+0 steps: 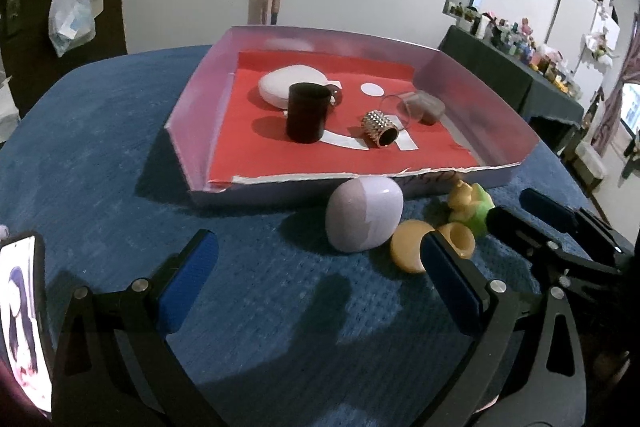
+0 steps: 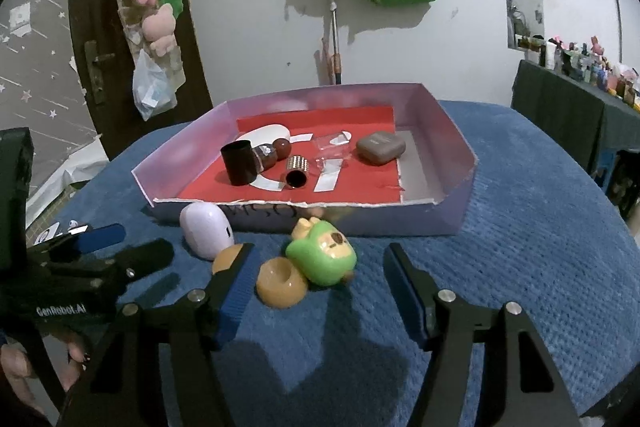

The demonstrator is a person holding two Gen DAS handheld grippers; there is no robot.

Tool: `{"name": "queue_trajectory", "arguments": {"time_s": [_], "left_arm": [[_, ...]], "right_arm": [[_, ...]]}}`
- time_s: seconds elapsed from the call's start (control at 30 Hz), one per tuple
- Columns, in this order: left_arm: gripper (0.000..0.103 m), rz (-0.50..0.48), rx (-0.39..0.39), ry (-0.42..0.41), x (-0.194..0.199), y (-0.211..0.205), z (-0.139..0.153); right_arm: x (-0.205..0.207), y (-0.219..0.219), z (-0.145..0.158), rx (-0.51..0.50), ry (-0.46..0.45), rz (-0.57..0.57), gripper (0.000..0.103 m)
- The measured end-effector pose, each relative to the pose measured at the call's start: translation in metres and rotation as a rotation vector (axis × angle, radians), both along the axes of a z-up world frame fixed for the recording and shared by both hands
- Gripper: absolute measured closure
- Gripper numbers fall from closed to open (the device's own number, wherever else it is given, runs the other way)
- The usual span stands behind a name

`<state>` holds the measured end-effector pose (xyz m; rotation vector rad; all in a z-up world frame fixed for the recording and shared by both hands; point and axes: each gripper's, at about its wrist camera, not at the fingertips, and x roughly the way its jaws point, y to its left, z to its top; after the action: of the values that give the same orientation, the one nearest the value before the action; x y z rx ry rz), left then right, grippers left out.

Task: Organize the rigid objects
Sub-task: 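Grasp the green frog toy with the right tool while the left tool grasps the lavender egg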

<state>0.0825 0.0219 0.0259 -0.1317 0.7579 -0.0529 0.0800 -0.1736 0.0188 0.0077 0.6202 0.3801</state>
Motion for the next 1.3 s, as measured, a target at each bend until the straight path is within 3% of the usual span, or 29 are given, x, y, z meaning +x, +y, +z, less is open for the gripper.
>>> {"name": "queue_trajectory", "arguments": {"time_s": [0.23,0.53,0.73,0.87,0.93,1.03,1.3], "left_arm": [[0.001,-0.011,-0.006,0.050,0.017,-0.004,-0.005],[0.002,-0.030,-0.039,0.095,0.032,-0.001,-0.011],[0.018,-0.062,-0.063,0.122,0.041,-0.004,-0.017],[0.037,-0.084,-0.083,0.112,0.040,-0.005,-0.016],[0.044,-0.097,-0.099,0.109,0.039,-0.005,-0.016],[0.057,-0.121,-0.113,0.099,0.035,-0.008,-0.014],[0.058,-0.113,-0.105,0.070,0.022,-0.005,-0.011]], "right_arm": [[0.019,0.010,-0.004,-0.032,0.047,0.010,0.038],[0.036,0.005,-0.014,0.006,0.120,0.008,0.039],[0.045,0.004,-0.022,0.040,0.171,0.019,0.043],[0.049,0.003,-0.025,0.062,0.186,0.027,0.044],[0.051,0.001,-0.027,0.093,0.201,0.044,0.051],[0.051,0.001,-0.027,0.104,0.207,0.053,0.052],[0.040,-0.005,-0.024,0.123,0.191,0.045,0.052]]}}
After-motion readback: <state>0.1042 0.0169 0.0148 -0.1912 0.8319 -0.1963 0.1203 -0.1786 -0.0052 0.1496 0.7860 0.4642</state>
